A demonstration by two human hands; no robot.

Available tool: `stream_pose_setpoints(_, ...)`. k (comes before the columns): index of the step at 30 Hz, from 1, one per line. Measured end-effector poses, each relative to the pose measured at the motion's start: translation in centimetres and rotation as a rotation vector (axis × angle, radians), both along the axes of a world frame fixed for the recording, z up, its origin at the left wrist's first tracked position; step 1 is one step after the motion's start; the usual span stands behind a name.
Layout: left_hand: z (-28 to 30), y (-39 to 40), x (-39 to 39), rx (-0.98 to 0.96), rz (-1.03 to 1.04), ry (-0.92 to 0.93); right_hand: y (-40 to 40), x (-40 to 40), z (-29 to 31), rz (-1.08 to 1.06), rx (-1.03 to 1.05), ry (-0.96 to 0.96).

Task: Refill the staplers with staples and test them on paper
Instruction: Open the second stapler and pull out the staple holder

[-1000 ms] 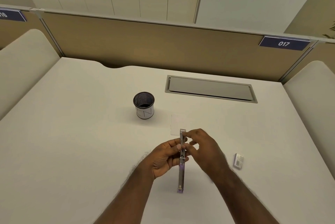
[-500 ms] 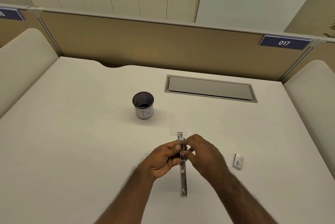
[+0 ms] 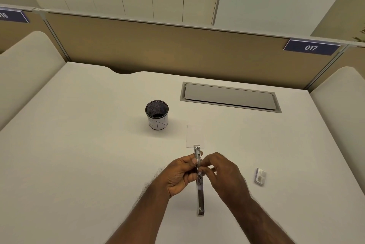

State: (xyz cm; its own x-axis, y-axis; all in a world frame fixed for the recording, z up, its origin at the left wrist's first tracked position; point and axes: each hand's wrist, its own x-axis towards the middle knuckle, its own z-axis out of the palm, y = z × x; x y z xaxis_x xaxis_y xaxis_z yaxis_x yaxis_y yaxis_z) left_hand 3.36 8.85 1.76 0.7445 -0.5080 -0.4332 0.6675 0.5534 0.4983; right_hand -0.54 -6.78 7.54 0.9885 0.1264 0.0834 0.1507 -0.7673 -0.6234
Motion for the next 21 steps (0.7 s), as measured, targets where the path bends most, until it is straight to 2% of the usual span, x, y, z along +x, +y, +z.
stream_pose_setpoints(12, 1.1, 0.1, 0.2, 0.045, -0.109, -0.089, 0.1, 1.4, 1.3, -0.047, 0.058, 0.134)
stream_pose_setpoints(18, 1.2, 0.3, 0.5, 0.05, 0.039, -0.054, 0.4, -0.5, 1.4, 0.054, 0.01, -0.001)
stream_pose_setpoints(21, 1.3, 0.7, 0.5, 0.046, 0.037, -0.055, 0.0, -1.6, 1.0, 0.106, -0.015, -0.038)
